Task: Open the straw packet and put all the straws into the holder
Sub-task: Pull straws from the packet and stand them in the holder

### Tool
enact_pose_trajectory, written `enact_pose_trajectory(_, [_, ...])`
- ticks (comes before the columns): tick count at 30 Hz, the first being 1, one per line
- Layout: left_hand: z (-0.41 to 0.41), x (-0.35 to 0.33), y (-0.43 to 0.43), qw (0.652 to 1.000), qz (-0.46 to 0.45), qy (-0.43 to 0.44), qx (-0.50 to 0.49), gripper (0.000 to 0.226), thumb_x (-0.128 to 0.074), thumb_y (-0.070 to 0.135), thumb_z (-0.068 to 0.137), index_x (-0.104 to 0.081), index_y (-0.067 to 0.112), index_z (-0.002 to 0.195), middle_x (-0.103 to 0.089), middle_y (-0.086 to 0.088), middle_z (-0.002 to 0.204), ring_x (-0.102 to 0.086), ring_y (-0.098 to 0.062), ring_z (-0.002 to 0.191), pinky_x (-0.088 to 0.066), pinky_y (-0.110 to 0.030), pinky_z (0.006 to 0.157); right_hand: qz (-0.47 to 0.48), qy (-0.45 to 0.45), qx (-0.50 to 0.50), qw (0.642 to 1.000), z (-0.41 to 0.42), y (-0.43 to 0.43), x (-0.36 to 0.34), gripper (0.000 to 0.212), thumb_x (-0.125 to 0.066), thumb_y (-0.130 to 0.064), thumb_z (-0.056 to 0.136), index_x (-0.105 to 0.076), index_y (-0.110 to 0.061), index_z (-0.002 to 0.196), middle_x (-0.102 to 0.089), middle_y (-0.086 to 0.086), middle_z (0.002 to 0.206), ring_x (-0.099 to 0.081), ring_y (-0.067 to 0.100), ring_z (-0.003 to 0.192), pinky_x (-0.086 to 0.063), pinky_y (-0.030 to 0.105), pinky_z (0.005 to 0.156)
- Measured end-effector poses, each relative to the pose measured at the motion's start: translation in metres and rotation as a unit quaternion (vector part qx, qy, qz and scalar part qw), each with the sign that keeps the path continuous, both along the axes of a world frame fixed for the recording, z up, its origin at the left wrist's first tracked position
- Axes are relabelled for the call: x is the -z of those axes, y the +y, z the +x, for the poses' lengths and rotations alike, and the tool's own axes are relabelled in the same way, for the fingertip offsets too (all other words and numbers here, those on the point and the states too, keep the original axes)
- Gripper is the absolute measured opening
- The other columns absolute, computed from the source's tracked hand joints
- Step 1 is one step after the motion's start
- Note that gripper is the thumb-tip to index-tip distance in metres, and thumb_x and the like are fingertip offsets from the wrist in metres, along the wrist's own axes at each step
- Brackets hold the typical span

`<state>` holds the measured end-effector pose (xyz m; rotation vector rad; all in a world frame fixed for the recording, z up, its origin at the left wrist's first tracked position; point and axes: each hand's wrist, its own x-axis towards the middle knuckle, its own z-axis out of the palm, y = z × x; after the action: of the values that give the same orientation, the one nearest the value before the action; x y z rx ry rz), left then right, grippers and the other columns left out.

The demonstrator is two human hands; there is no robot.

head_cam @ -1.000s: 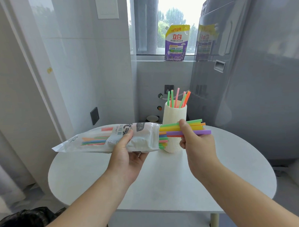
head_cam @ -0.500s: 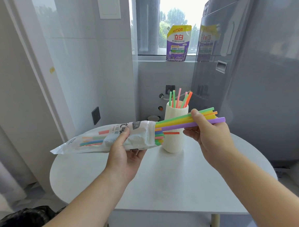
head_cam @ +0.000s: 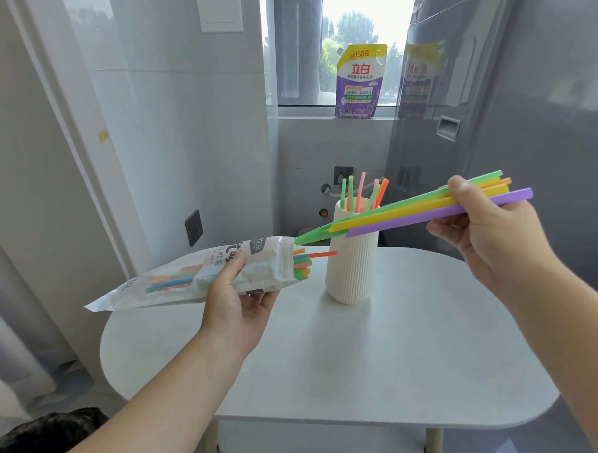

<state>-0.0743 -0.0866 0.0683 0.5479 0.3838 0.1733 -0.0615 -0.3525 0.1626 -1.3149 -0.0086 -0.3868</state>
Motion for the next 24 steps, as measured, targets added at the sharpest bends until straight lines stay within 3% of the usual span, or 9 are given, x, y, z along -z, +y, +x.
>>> enact_pose_trajectory(6, [0.002, 0.002, -0.001, 1.0, 0.0, 0.006, -0.001, 0.041, -0.072, 0.021, 0.093, -0.064, 0.015, 0.132, -0.075, -0.009, 0.119, -0.075, -0.022, 0.103, -0.065, -0.036, 0.065, 0.008, -0.005, 0.024, 1.0, -0.002, -0.014, -0.009, 0.014, -0.066, -0.023, 0.096, -0.062, -0.013, 0.087, -0.068, -0.002, 0.067, -0.072, 0.011, 0.06, -0.06, 0.025, 0.059])
enact_pose_trajectory(13, [0.001, 0.003, -0.003, 1.0, 0.006, 0.002, 0.005, 0.039, -0.071, 0.021, 0.093, -0.064, 0.014, 0.131, -0.077, -0.008, 0.107, -0.075, -0.021, 0.094, -0.065, -0.036, 0.065, 0.019, -0.028, 0.075, 0.997, -0.006, -0.016, -0.014, 0.013, -0.069, -0.023, 0.094, -0.065, -0.015, 0.085, -0.069, -0.004, 0.068, -0.073, 0.012, 0.062, -0.06, 0.025, 0.061])
enact_pose_trajectory(17, [0.001, 0.005, -0.007, 1.0, 0.016, 0.0, 0.015, 0.037, -0.071, 0.021, 0.092, -0.065, 0.017, 0.128, -0.079, -0.005, 0.097, -0.076, -0.019, 0.087, -0.064, -0.034, 0.062, -0.002, -0.049, 0.114, 0.992, -0.006, -0.011, -0.021, 0.016, -0.07, -0.021, 0.092, -0.064, -0.017, 0.077, -0.068, -0.011, 0.057, -0.073, 0.013, 0.061, -0.061, 0.026, 0.062])
enact_pose_trajectory(24, [-0.001, 0.007, -0.012, 0.999, 0.032, -0.013, 0.034, 0.032, -0.069, 0.02, 0.094, -0.066, 0.017, 0.125, -0.079, -0.003, 0.091, -0.078, -0.017, 0.076, -0.064, -0.033, 0.063, -0.069, -0.077, 0.155, 0.982, 0.003, -0.005, -0.037, 0.014, -0.074, -0.024, 0.088, -0.067, -0.016, 0.079, -0.069, -0.005, 0.068, -0.075, 0.015, 0.062, -0.059, 0.025, 0.055])
